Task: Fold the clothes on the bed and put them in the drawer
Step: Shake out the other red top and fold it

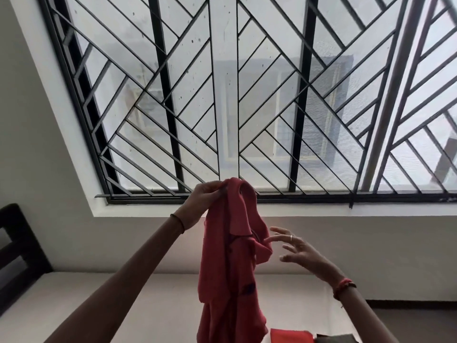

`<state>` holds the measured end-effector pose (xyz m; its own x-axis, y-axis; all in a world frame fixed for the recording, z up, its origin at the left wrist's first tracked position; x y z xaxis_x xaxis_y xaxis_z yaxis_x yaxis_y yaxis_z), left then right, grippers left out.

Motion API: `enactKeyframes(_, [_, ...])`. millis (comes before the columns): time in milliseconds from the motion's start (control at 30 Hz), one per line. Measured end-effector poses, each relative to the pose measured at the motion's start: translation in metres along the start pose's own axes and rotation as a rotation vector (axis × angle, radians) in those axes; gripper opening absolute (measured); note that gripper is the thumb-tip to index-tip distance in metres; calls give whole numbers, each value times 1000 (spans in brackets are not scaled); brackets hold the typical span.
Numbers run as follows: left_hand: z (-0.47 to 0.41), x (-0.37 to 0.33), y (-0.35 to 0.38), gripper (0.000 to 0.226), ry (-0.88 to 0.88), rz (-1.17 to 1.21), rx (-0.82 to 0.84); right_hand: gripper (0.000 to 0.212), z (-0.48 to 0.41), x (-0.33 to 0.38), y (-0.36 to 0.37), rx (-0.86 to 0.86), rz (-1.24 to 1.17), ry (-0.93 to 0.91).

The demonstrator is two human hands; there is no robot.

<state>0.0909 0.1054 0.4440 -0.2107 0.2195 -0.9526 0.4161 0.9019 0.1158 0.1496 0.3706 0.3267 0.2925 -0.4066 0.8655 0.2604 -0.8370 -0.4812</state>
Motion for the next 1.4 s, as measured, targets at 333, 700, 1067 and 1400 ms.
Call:
enactKeyframes(333, [4,-42,-22,20,-12,-175,238,55,-23,31,8,421,-150,14])
enactKeyframes(700, [12,-59,-100,27,-87,-429,167,48,-25,39,-36,33,-262,24])
enactKeyframes(1067, [9,-28,-97,29,-185,-309,-47,11,-43,72,-44,-241,-83,34])
enactKeyframes(1400, [14,25,-28,9,-128,-251,-278,22,-66,86,21,-840,261,148])
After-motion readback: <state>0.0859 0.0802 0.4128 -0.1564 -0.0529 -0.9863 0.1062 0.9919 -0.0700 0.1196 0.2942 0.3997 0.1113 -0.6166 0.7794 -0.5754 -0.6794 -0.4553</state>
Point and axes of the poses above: each hand's wrist, its own z-axis away from the middle knuckle, its own y-axis out of the palm, x = y × z, the point moved 1 cm from there along -z, towards the middle knuckle, and after that the axes turned 10 degrees about z, right-handed, at the moved point
